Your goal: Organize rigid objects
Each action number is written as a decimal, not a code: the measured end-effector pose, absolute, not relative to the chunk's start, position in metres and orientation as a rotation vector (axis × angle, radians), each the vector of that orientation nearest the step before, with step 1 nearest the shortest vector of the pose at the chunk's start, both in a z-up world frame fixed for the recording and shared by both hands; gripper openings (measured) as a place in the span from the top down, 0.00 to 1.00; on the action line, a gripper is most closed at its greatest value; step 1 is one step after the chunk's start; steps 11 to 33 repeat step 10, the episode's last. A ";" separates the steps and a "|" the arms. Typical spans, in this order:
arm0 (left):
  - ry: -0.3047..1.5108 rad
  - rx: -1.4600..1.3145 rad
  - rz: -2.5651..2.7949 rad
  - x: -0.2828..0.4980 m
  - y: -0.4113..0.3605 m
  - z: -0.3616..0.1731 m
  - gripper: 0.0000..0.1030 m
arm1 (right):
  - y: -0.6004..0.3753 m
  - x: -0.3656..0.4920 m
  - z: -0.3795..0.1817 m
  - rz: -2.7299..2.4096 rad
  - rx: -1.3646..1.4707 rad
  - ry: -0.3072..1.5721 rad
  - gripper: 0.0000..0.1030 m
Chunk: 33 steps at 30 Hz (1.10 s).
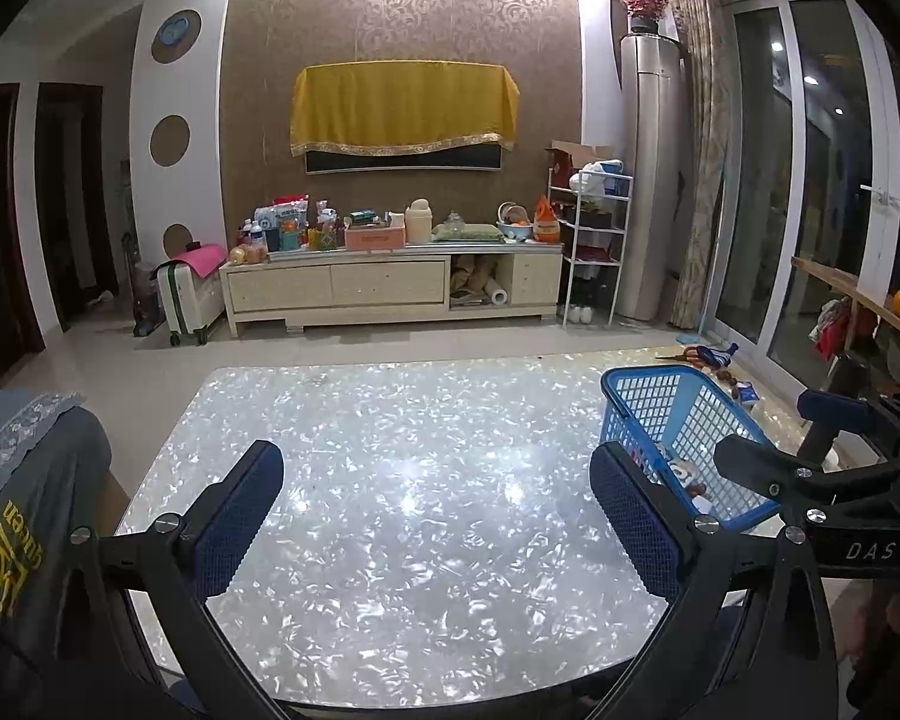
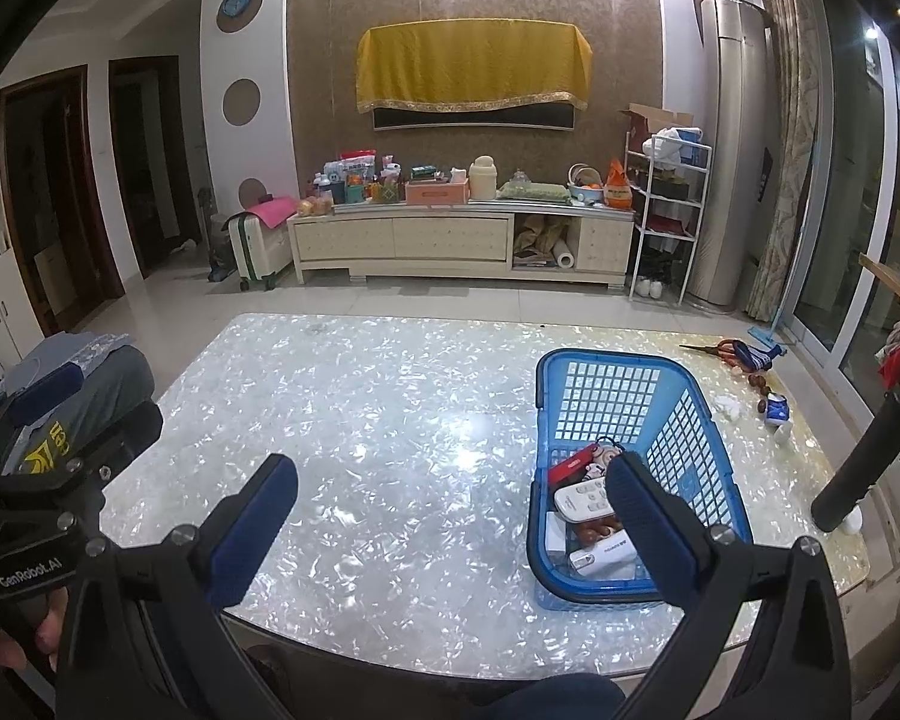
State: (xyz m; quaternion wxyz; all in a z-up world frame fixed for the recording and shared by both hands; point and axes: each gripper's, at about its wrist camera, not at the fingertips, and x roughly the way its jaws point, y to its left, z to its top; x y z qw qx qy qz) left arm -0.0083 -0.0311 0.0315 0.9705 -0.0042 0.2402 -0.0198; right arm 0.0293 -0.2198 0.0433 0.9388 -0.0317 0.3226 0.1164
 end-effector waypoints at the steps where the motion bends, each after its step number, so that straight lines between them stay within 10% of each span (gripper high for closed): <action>1: 0.485 -0.010 -0.044 -0.009 -0.031 0.031 0.00 | -0.220 0.029 0.043 0.234 -0.066 0.660 0.00; 33: 0.474 -0.015 -0.053 -0.012 -0.032 0.034 0.00 | -0.220 0.027 0.046 0.234 -0.056 0.657 0.00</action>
